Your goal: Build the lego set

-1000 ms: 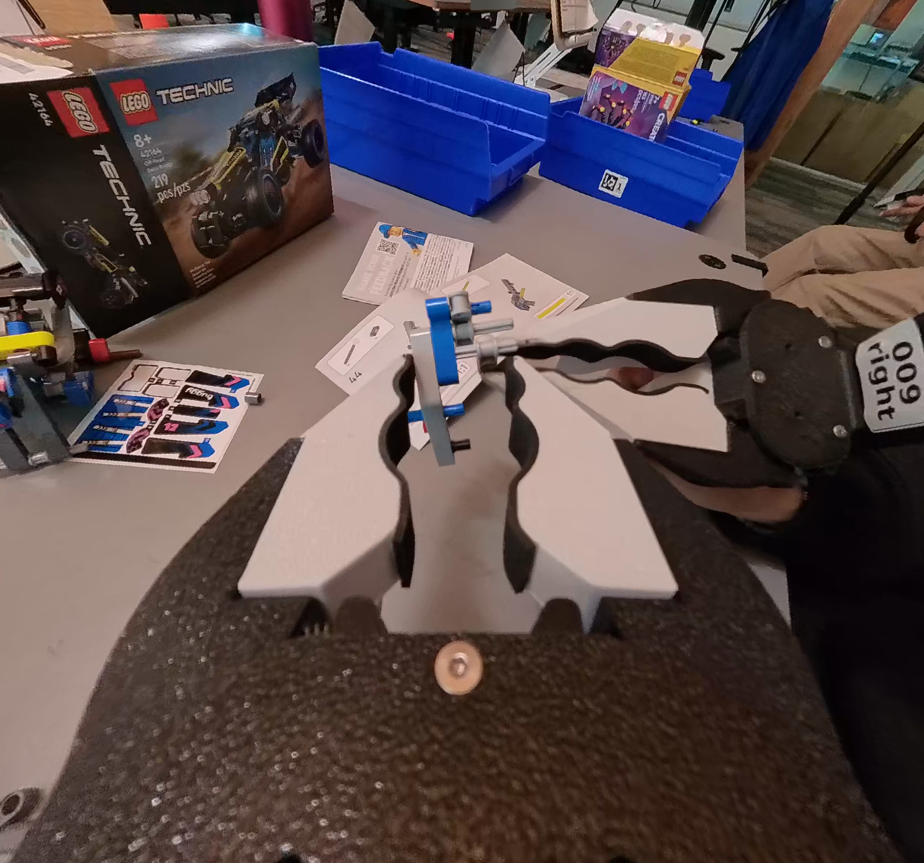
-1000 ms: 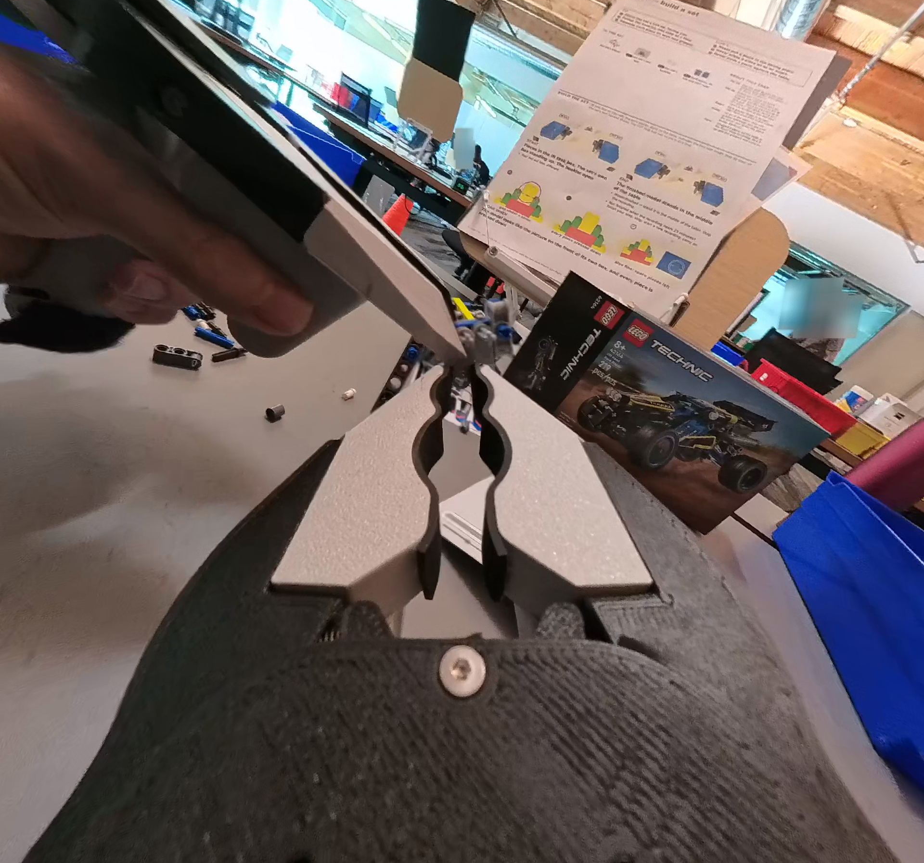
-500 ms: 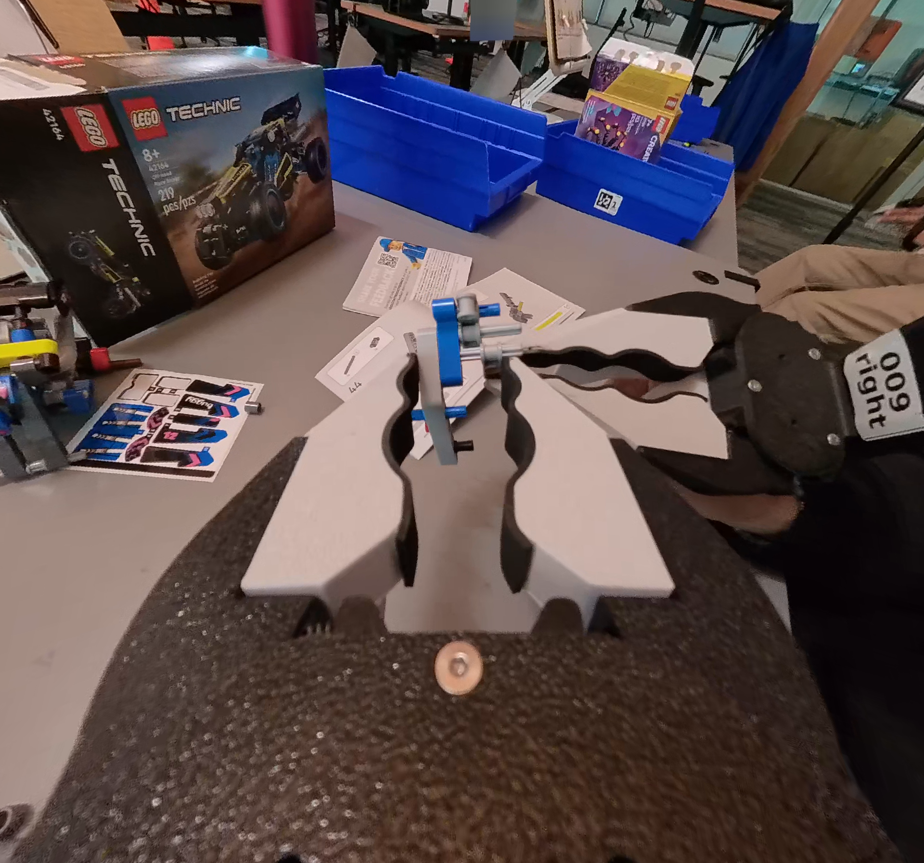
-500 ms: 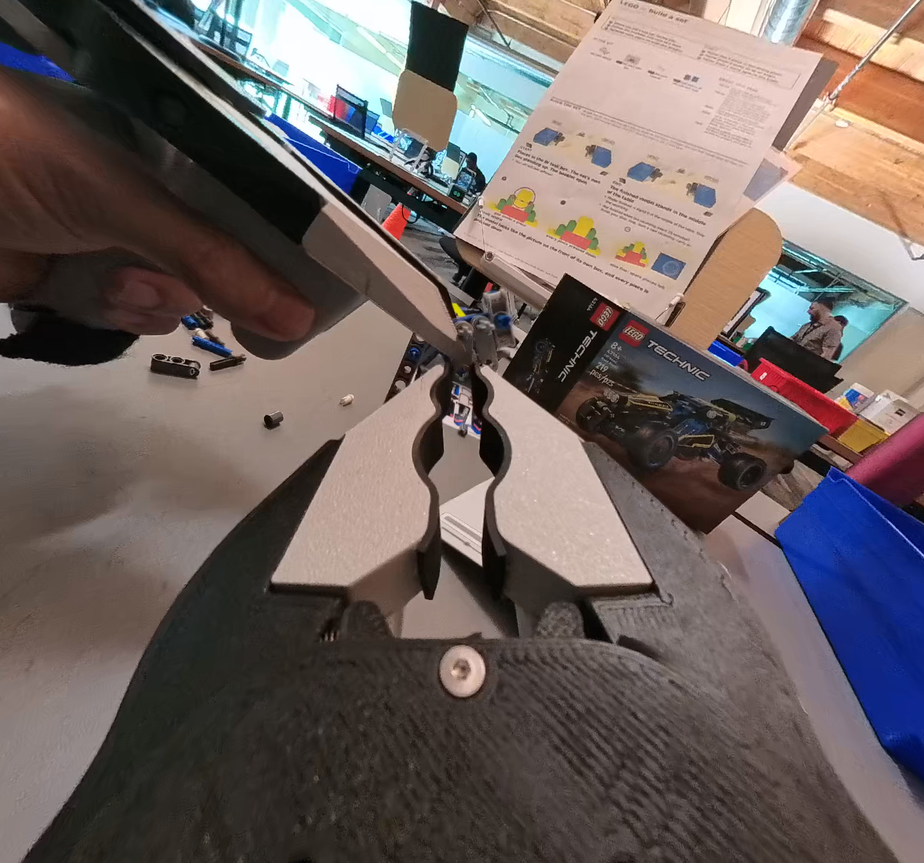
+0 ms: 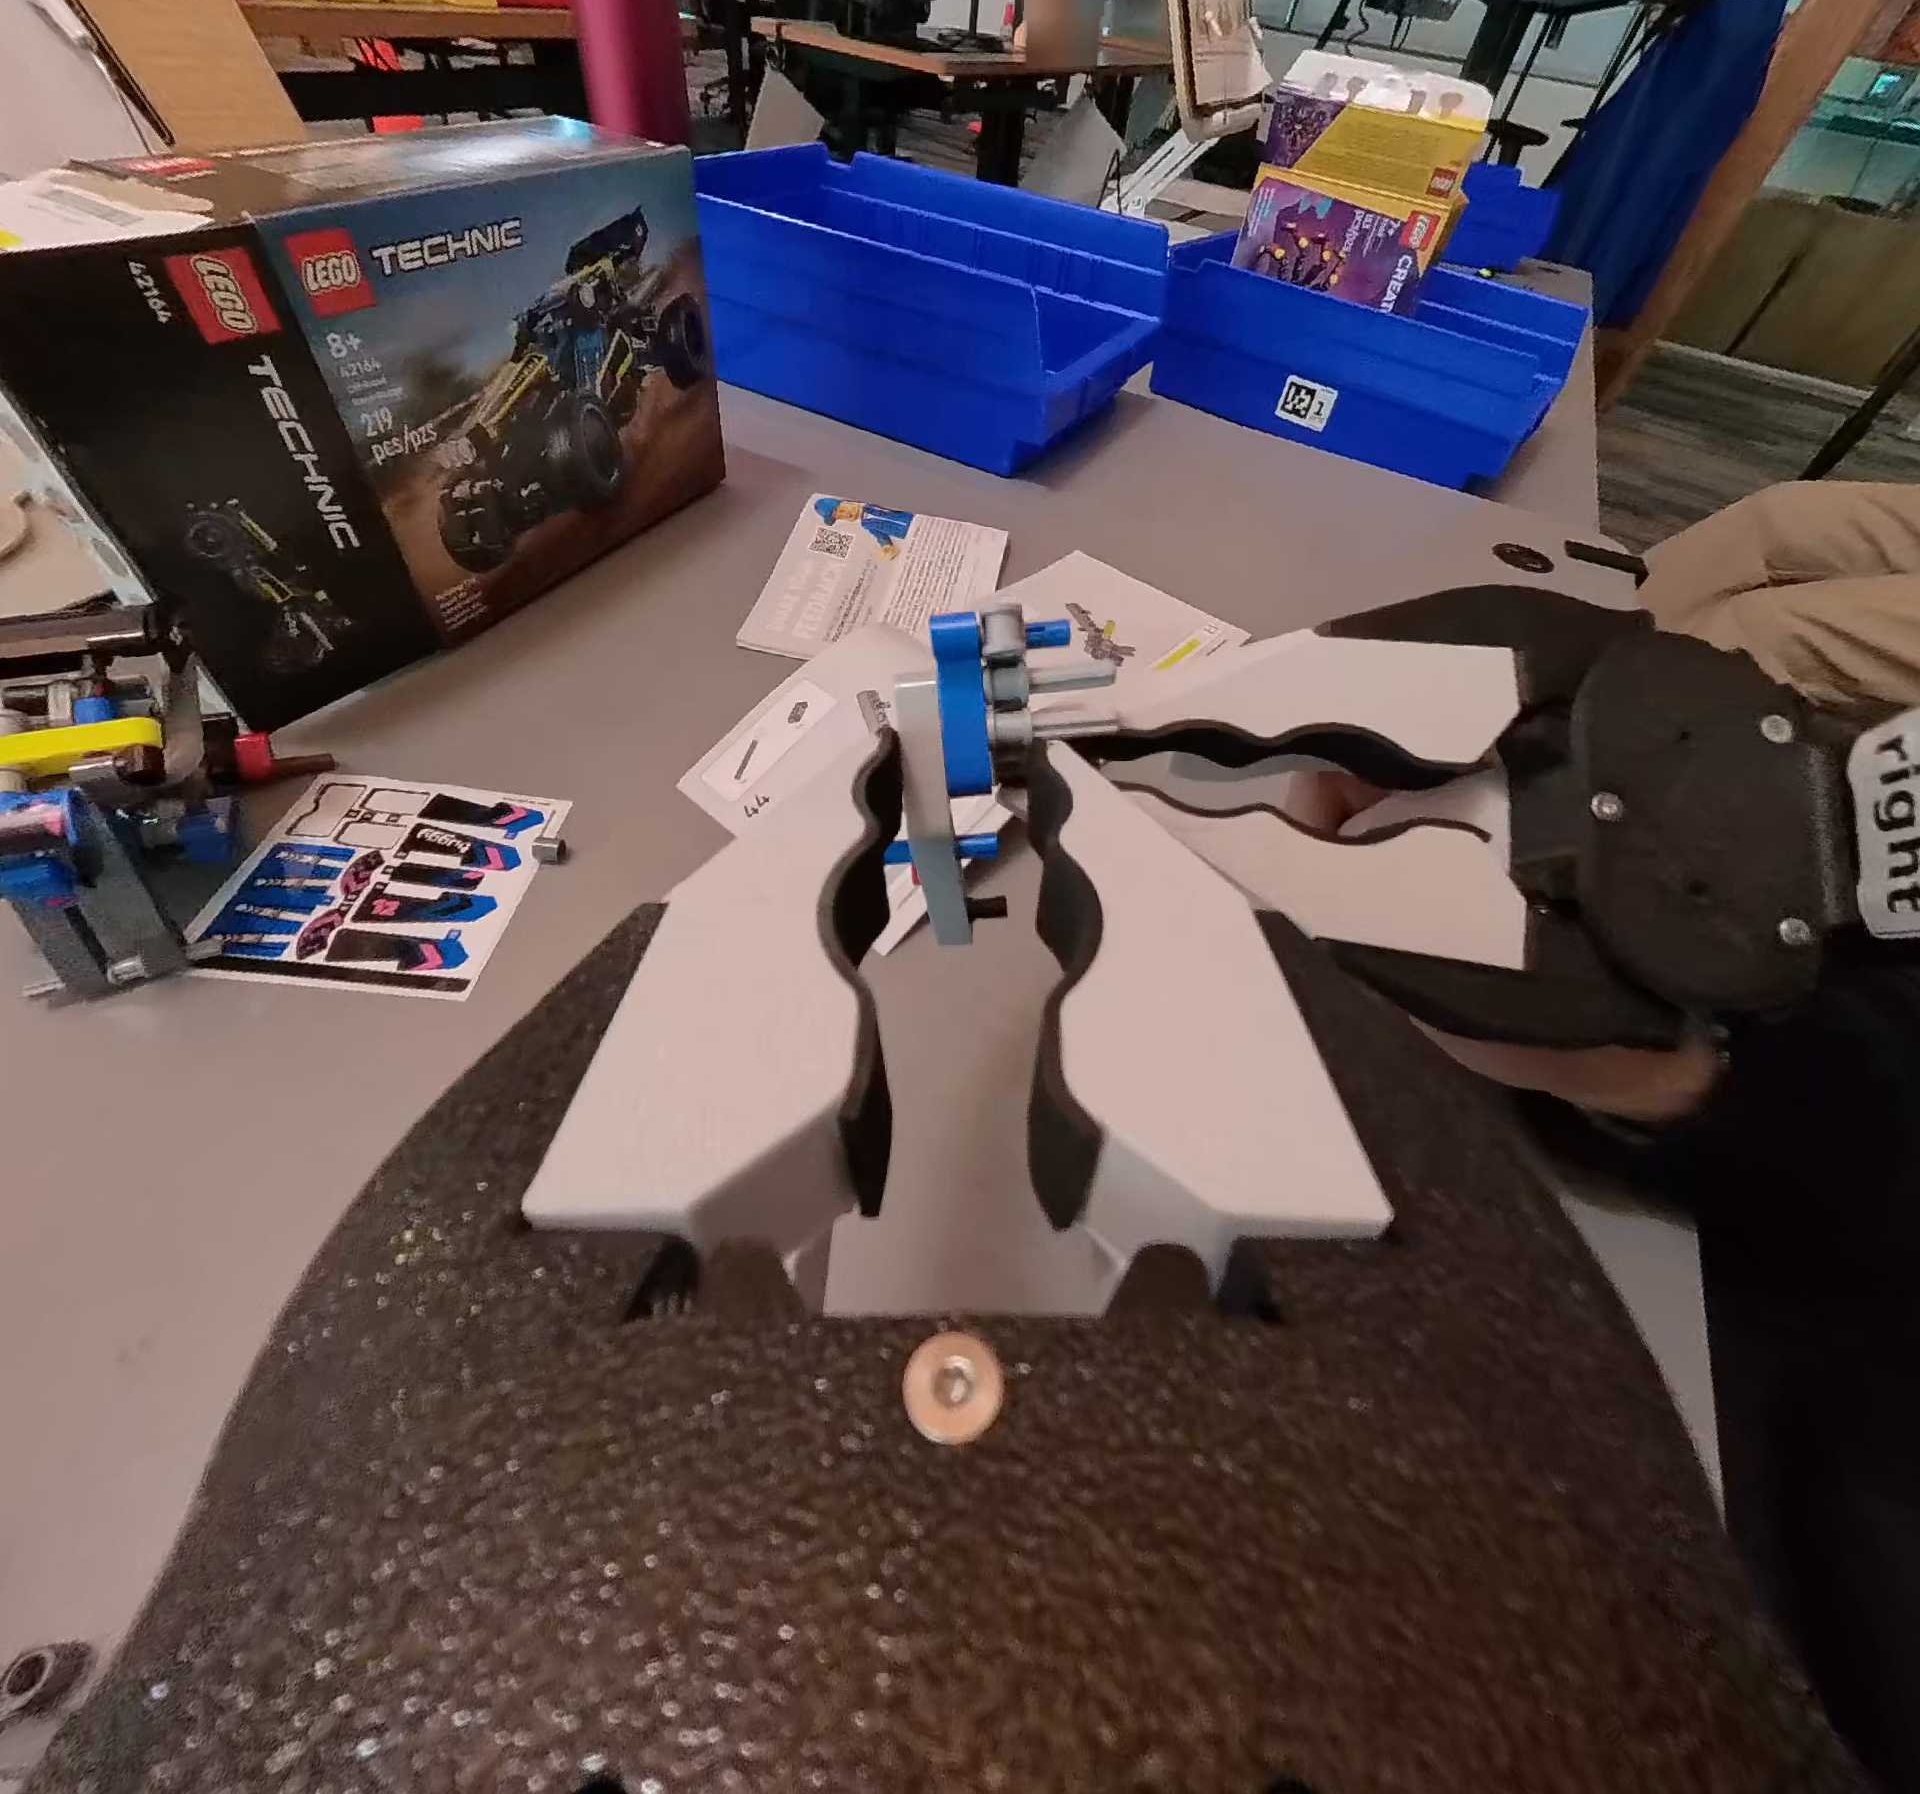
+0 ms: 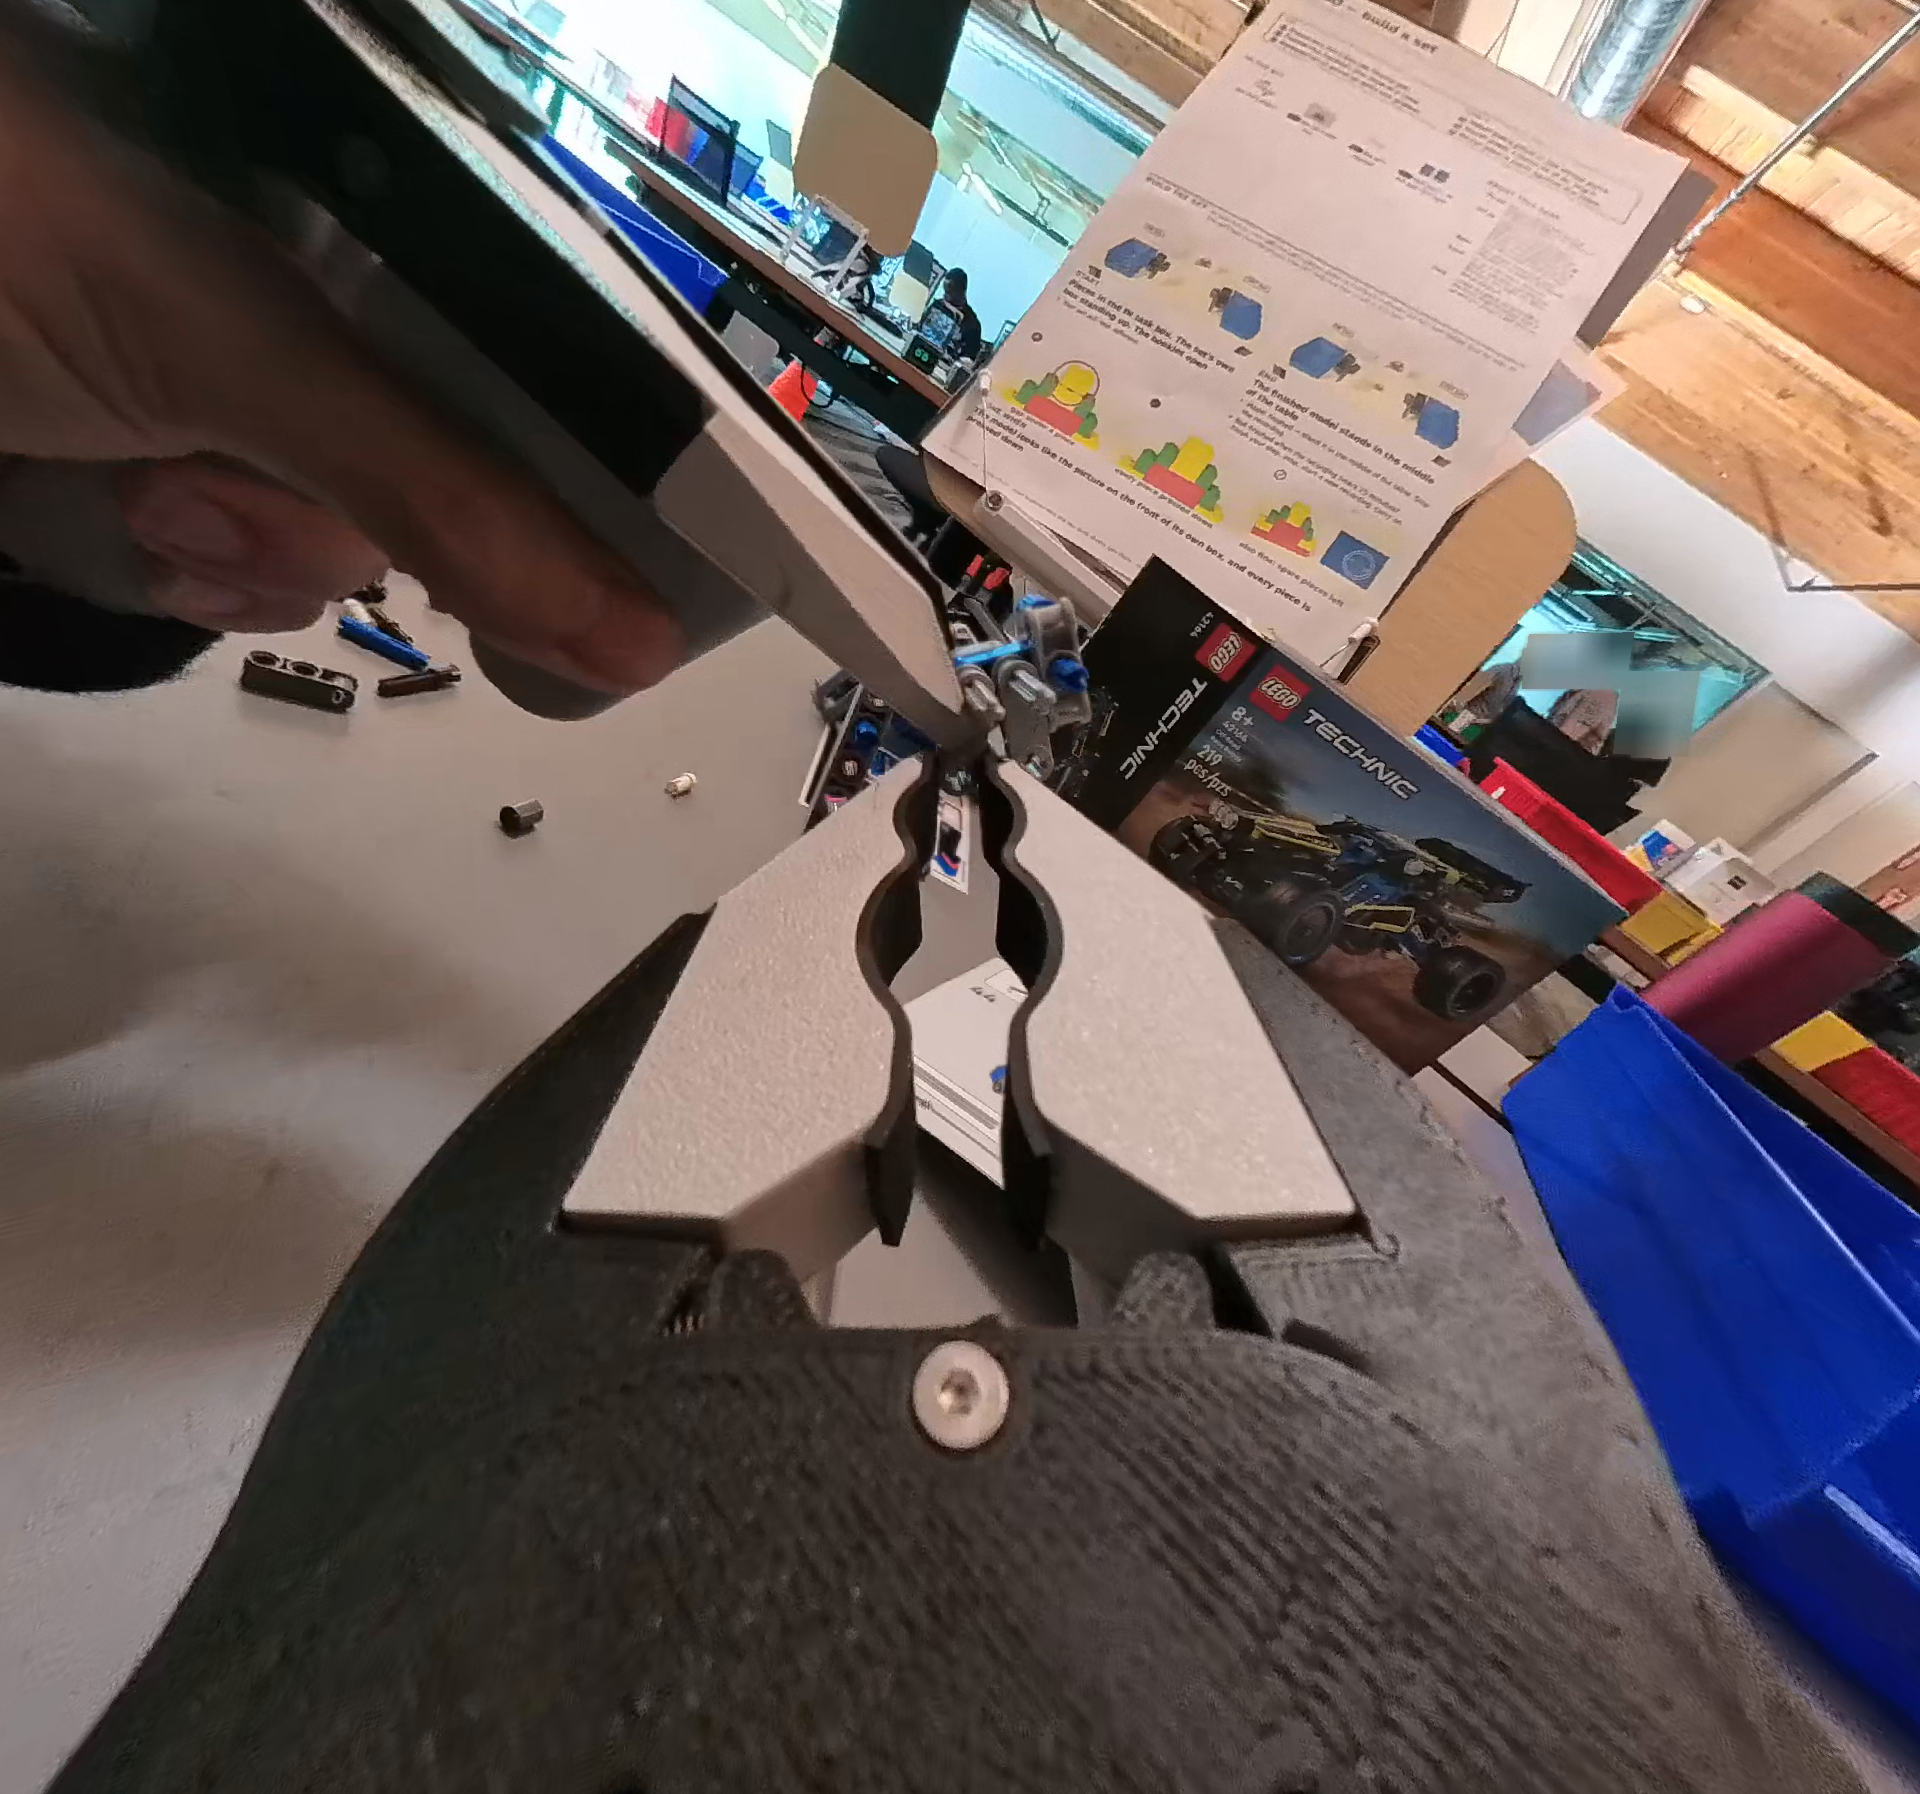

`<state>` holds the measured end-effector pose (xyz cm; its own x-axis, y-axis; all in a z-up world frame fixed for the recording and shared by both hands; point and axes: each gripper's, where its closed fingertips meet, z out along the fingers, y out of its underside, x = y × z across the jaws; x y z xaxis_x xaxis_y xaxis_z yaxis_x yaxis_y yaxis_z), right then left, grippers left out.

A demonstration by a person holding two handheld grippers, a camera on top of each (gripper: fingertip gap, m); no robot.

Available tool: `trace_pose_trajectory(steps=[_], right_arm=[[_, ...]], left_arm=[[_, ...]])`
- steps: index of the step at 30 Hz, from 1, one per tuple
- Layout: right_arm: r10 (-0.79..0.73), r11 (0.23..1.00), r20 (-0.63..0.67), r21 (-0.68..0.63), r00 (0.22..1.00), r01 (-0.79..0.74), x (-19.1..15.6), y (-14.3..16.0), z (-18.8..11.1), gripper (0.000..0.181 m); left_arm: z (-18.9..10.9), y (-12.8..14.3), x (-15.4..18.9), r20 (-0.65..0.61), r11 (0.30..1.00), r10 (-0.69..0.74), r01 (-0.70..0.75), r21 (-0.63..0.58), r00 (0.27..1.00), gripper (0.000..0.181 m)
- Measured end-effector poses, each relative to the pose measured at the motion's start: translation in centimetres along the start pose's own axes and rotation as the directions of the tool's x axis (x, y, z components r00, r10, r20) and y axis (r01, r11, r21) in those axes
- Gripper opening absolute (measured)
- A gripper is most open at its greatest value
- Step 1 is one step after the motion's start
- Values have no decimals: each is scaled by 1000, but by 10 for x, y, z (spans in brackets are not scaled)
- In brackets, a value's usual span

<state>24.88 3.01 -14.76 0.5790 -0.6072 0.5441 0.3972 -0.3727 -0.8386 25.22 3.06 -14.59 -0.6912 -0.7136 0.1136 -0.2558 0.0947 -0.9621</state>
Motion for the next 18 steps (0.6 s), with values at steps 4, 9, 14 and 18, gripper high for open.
trace_pose_trajectory(steps=[4,9,14,18], right_arm=[[-10,1000,3,-1,1000,10,-2,1,0,6],[0,1000,-17,12,1000,0,1,-1,-1,11],[53,996,-42,68,998,-50,10,-6,-2,42],[54,996,49,71,997,-57,-3,-3,1,31]], left_arm=[[0,2,0,-20,999,-46,45,-27,999,21],[-3,4,0,-58,991,-124,121,-59,991,22],[-5,10,-2,-96,968,-242,233,-88,966,22],[-8,16,-2,-107,963,-251,237,-130,962,22]])
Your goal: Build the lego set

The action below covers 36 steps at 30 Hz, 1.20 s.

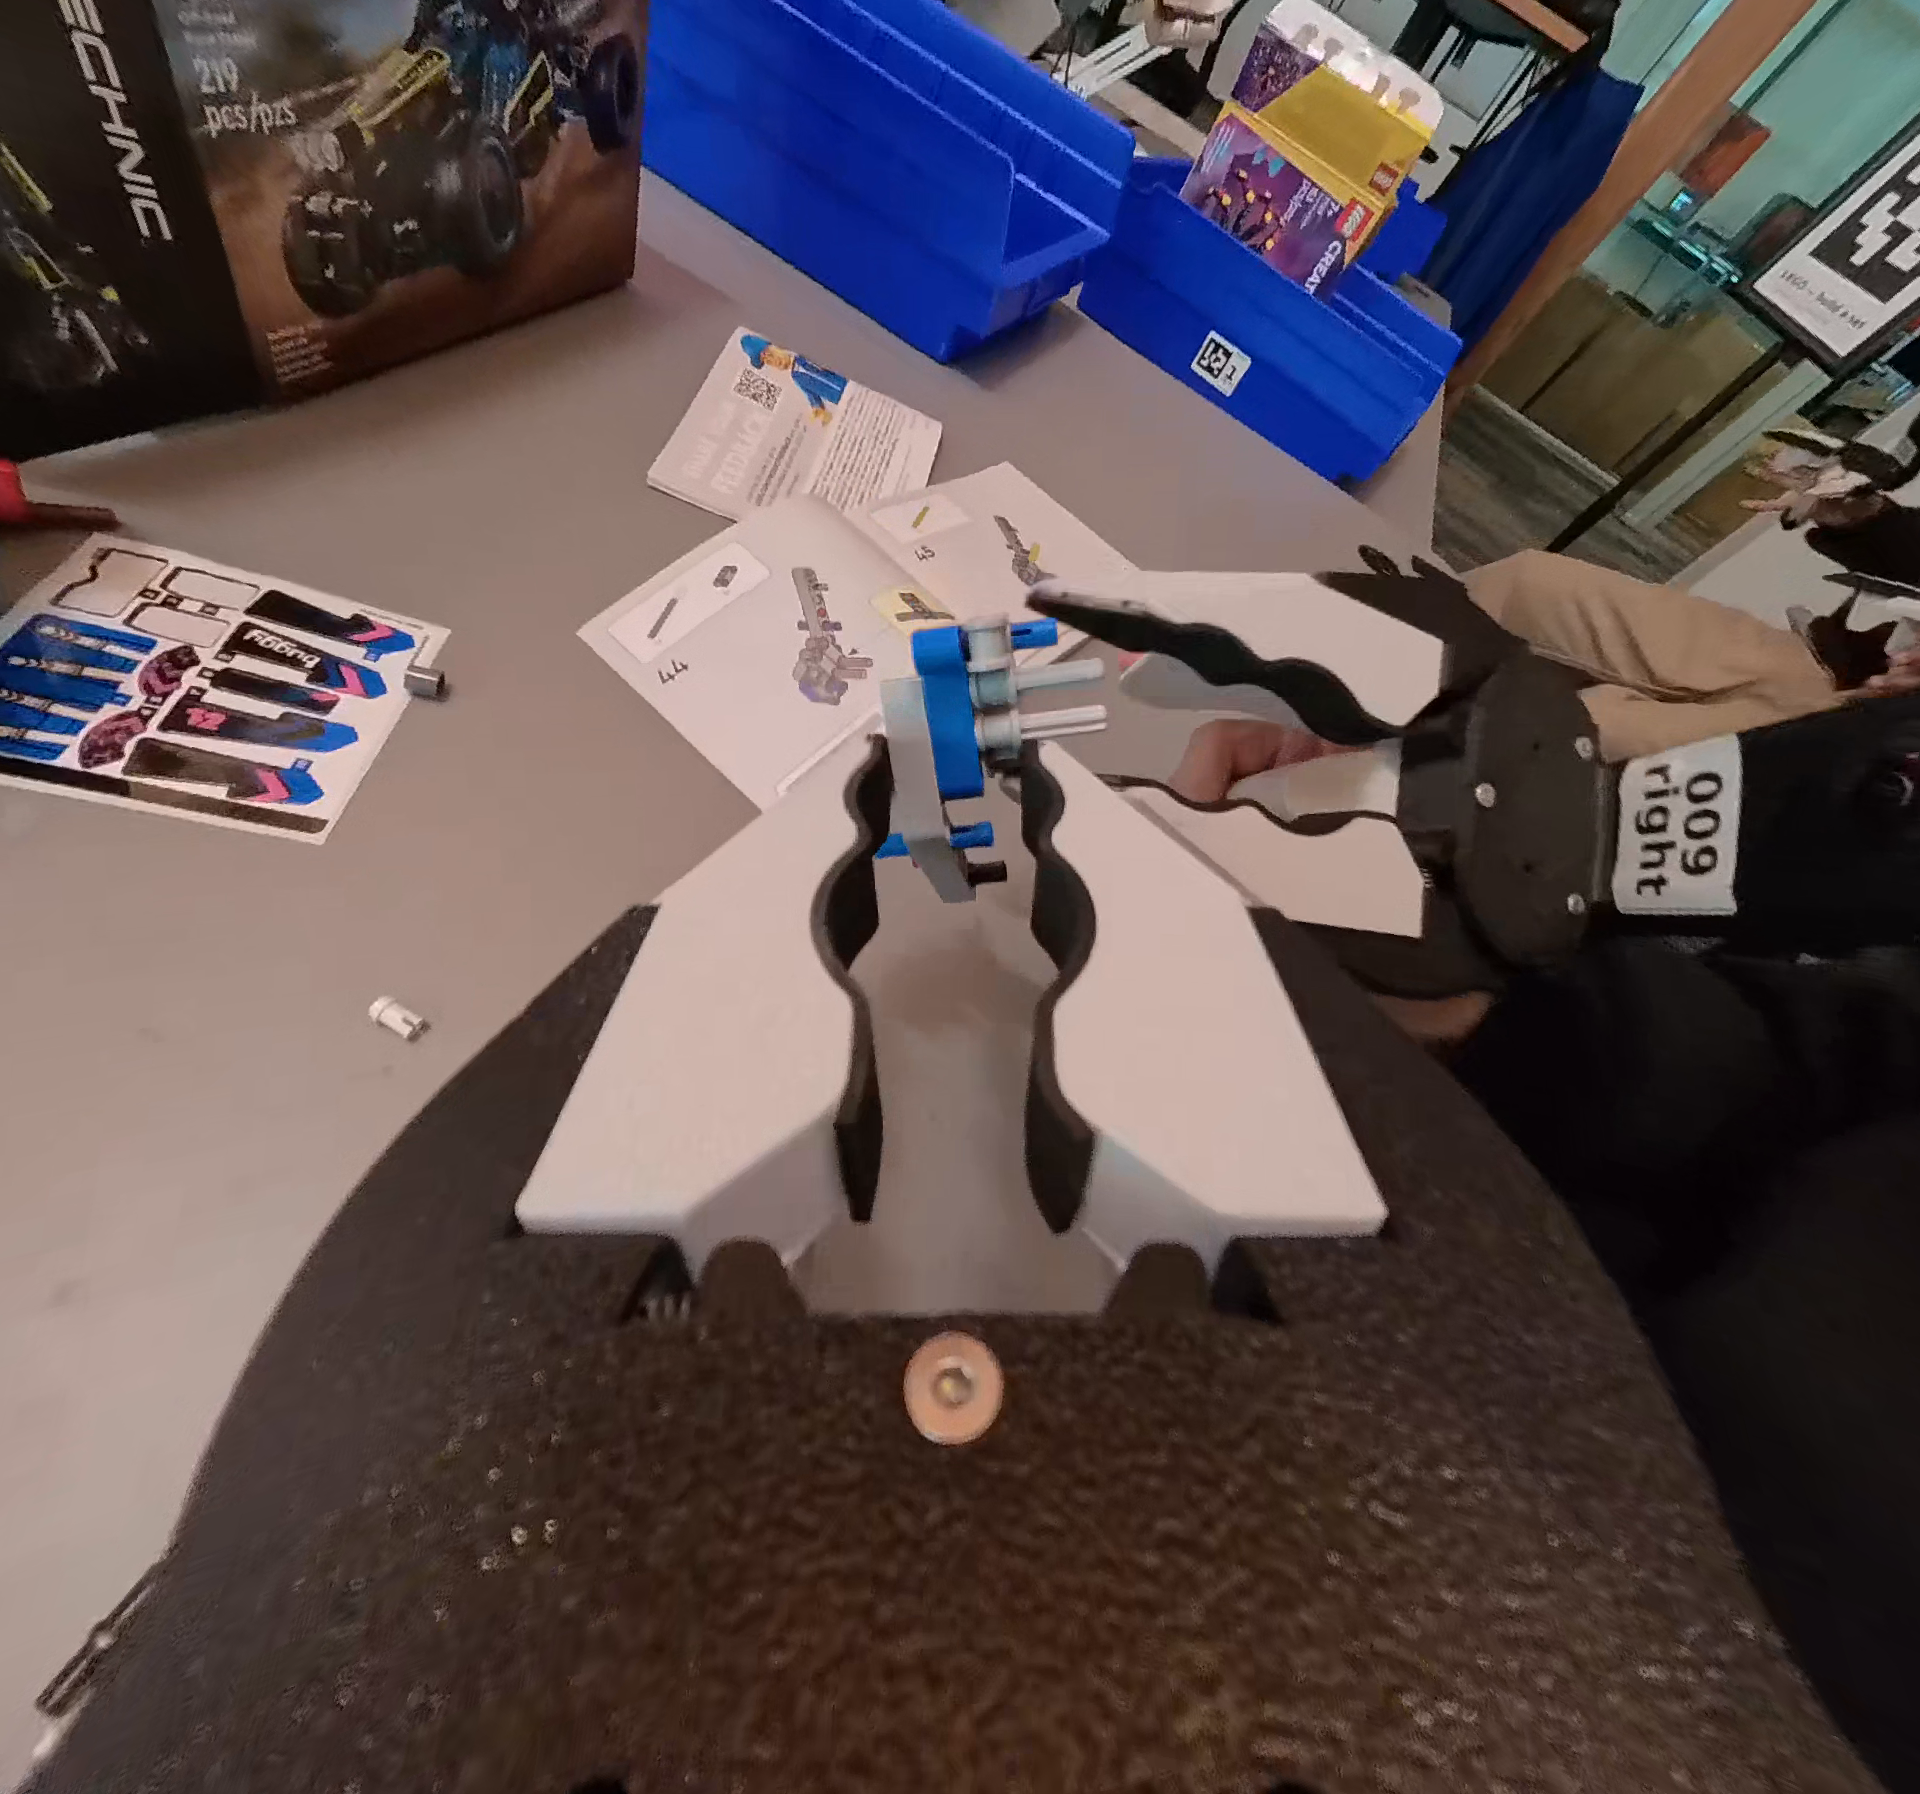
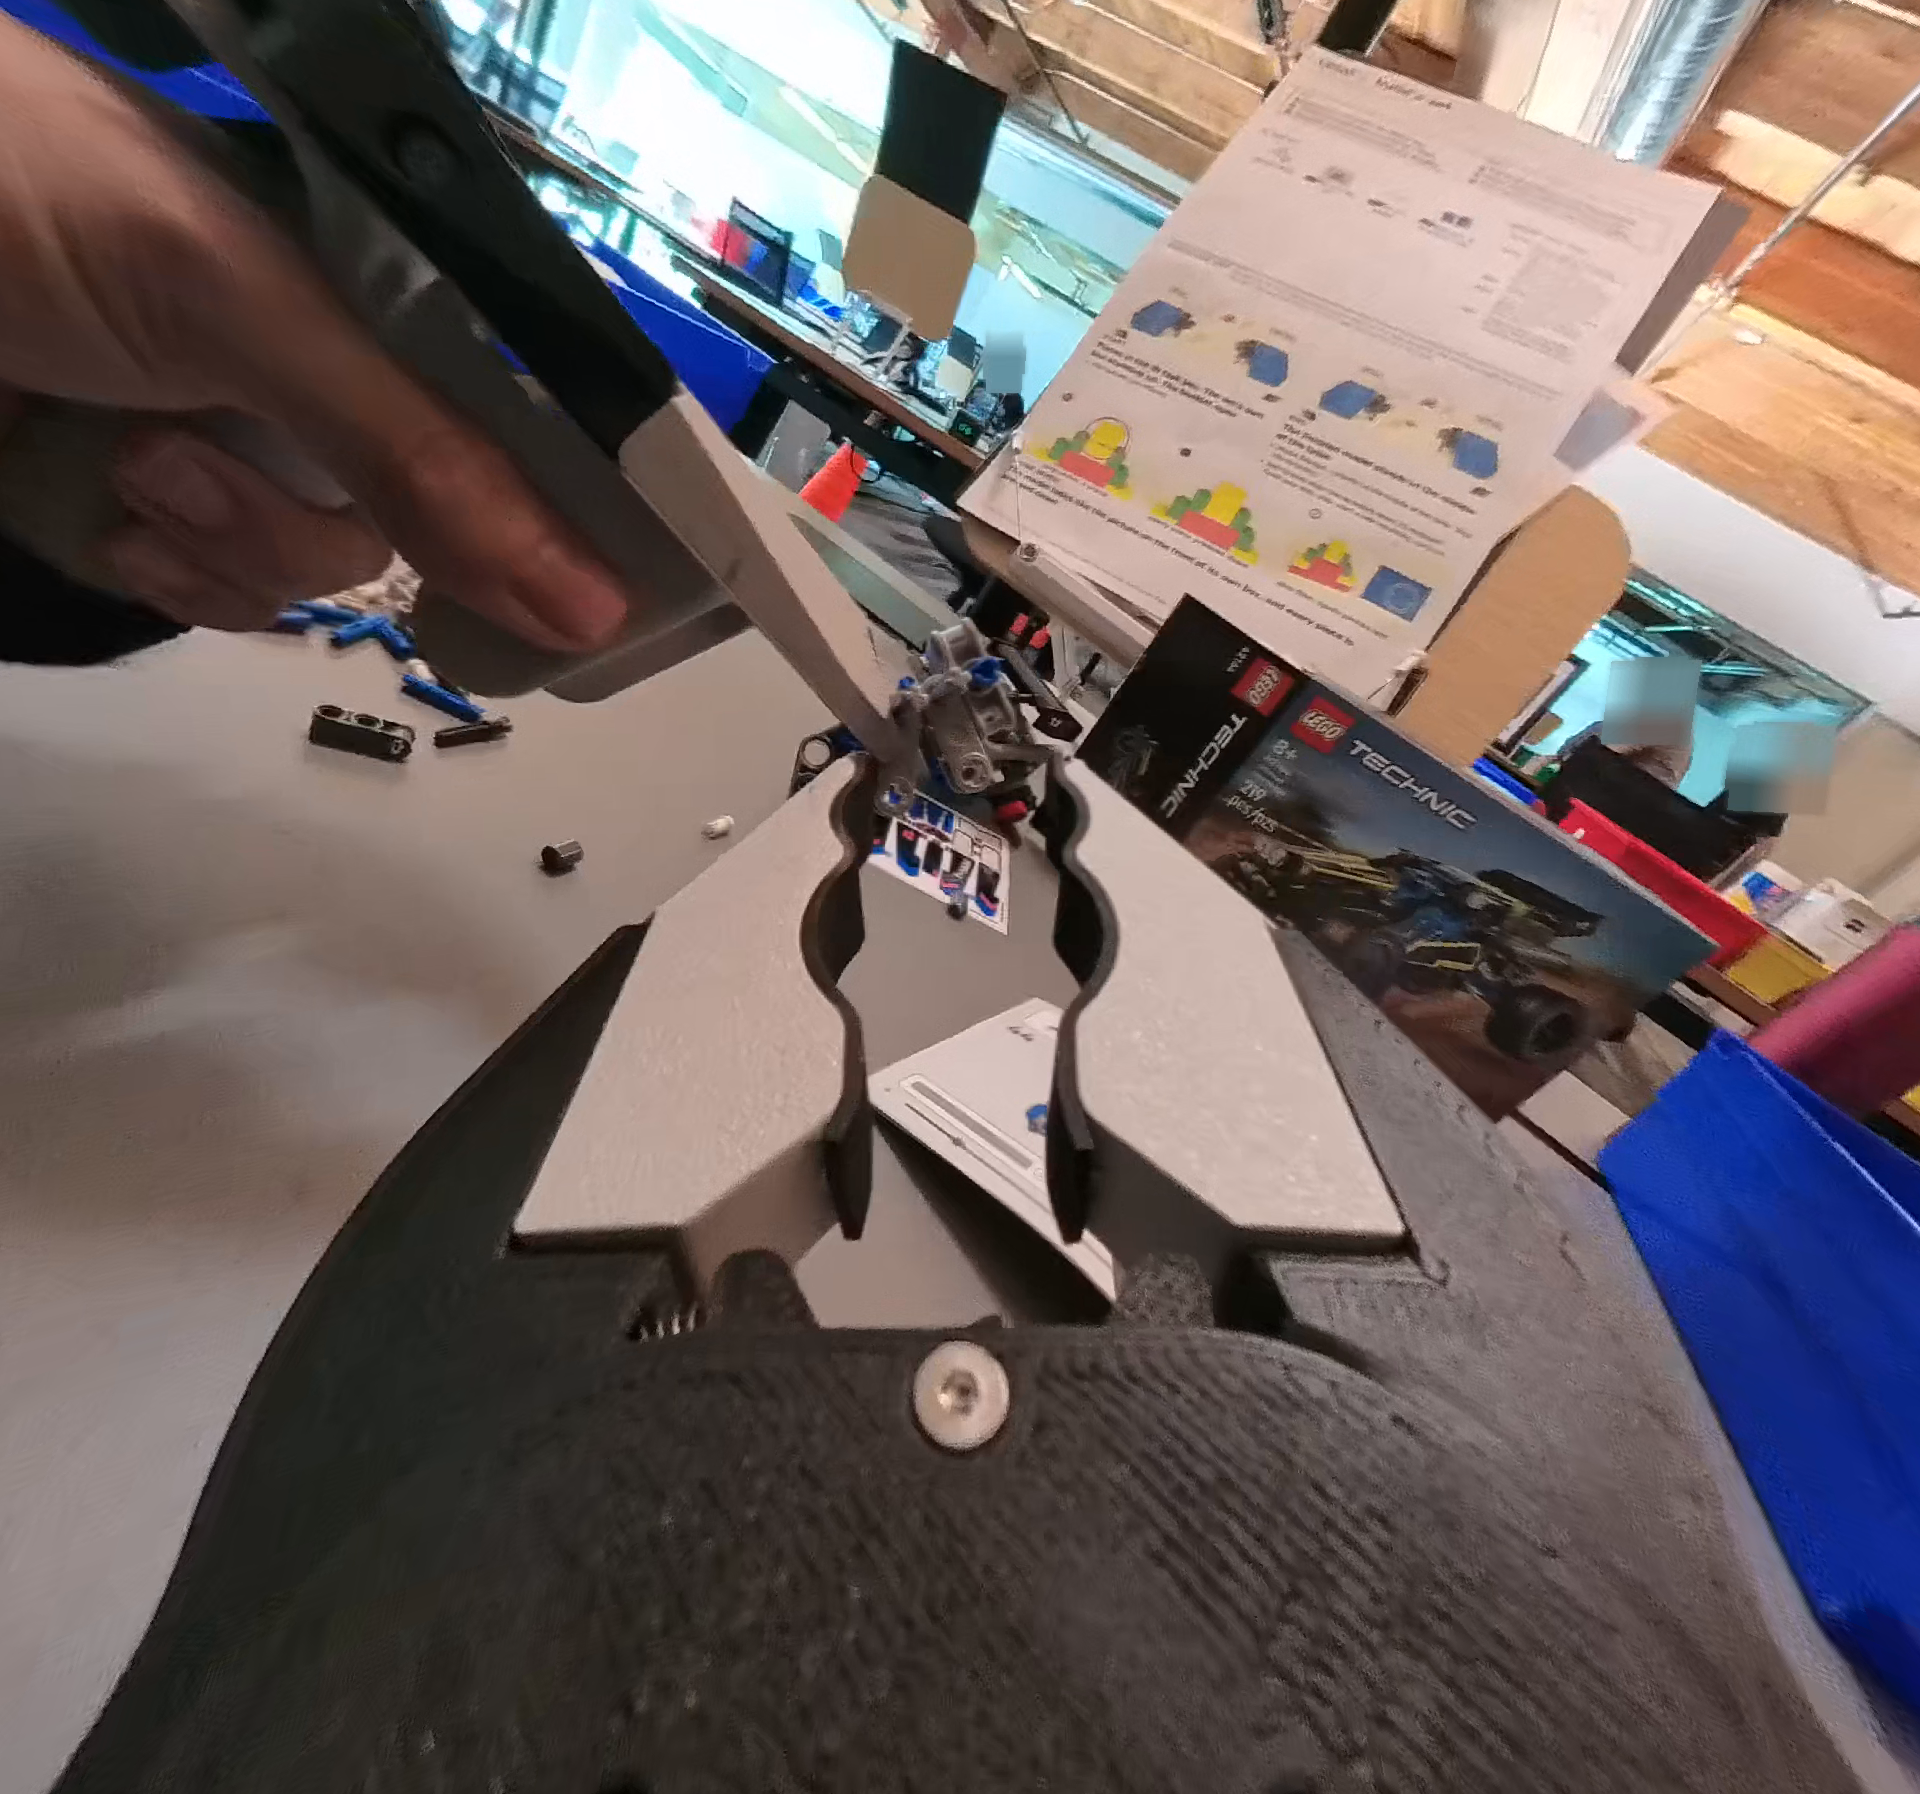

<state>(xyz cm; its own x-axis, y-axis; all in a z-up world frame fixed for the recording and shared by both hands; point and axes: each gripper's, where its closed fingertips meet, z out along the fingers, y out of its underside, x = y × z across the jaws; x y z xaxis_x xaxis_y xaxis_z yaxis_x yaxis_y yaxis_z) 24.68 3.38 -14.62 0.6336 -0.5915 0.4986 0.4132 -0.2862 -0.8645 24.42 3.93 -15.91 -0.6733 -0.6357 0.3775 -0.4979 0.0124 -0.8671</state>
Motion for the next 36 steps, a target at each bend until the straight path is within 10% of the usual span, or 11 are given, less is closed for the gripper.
trace_pose_trajectory(steps=[36], right_arm=[[17,998,42,-60,999,-14,-11,9,4,15]], left_arm=[[-2,7,-3,17,988,134,-132,-78,991,14]])
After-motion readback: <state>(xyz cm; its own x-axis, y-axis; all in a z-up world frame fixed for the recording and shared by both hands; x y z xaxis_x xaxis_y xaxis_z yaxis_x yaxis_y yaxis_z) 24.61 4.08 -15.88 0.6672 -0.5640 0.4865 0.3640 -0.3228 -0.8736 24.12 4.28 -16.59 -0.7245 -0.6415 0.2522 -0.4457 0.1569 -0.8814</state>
